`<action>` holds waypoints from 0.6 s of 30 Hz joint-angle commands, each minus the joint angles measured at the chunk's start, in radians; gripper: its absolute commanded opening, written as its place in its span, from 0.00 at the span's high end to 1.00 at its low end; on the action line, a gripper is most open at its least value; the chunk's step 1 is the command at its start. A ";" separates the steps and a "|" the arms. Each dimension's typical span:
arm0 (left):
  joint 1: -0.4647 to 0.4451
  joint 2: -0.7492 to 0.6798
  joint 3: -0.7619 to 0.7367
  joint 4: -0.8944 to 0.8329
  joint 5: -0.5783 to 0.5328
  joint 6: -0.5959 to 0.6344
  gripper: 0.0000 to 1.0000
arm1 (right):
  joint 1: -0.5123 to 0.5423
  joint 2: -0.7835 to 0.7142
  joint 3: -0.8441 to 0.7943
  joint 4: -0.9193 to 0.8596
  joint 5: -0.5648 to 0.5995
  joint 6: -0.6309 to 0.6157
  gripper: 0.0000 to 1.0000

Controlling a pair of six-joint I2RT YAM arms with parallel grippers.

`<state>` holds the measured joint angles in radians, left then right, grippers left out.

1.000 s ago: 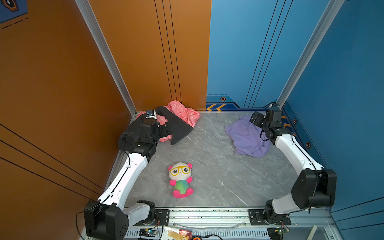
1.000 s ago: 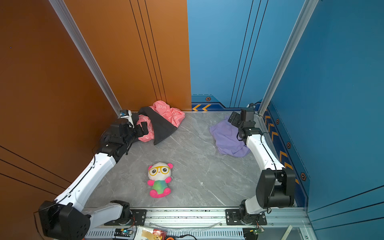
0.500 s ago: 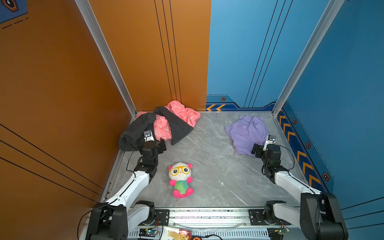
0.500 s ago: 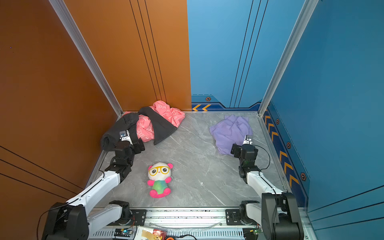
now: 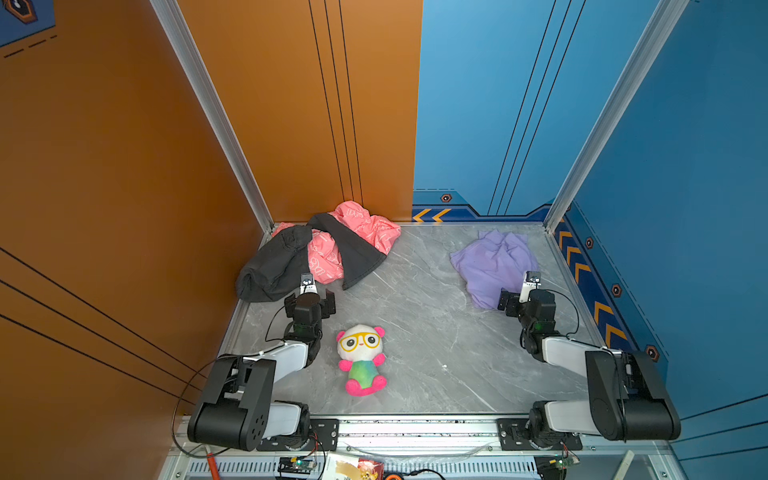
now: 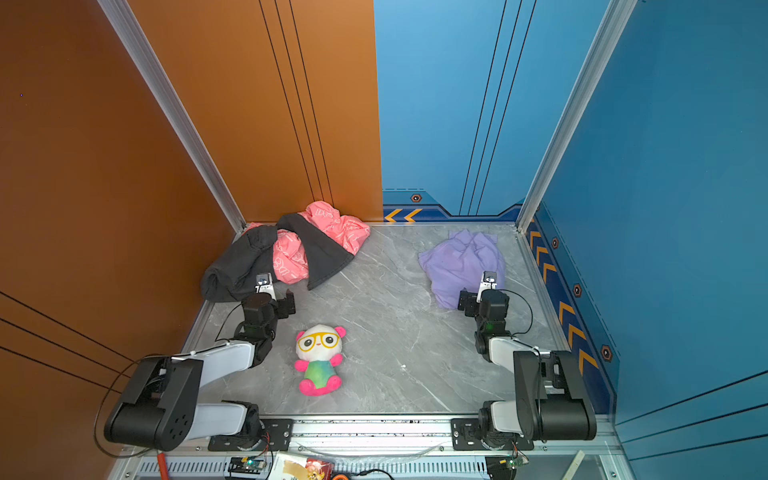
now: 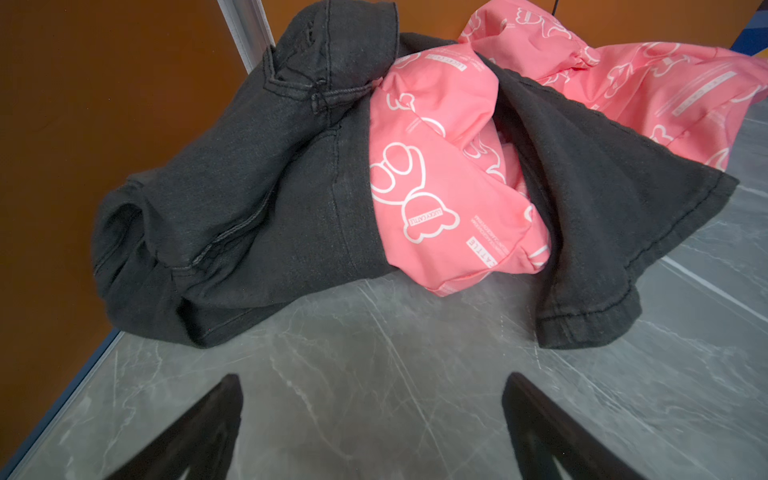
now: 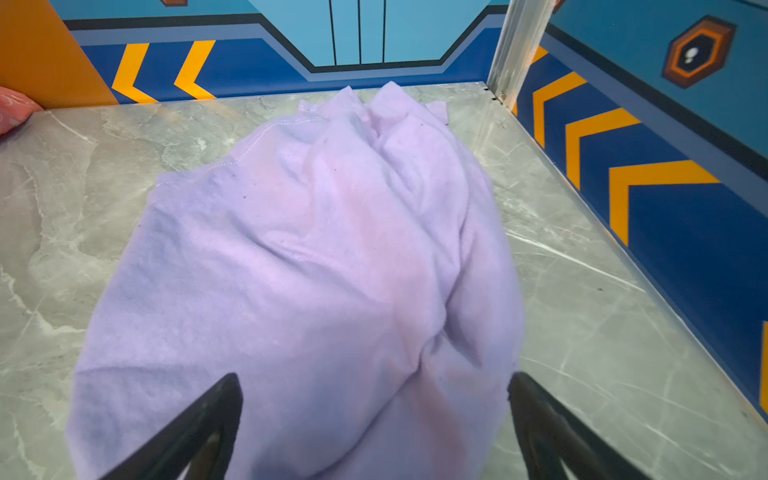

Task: Pick out a specific cloth from the pile

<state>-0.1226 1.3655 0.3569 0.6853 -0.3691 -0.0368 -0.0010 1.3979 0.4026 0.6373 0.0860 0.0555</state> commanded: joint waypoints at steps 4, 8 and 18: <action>0.029 0.091 0.035 0.120 0.111 0.076 0.02 | 0.002 0.096 -0.016 0.207 -0.078 -0.002 0.00; 0.027 0.141 0.067 0.117 0.140 0.100 0.02 | -0.009 0.138 -0.039 0.269 -0.065 0.016 0.00; 0.089 0.200 0.026 0.235 0.230 0.051 0.02 | 0.003 0.150 -0.033 0.279 -0.036 0.014 0.00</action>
<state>-0.0338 1.5574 0.3920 0.8612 -0.1822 0.0292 -0.0010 1.5471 0.3660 0.8875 0.0372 0.0593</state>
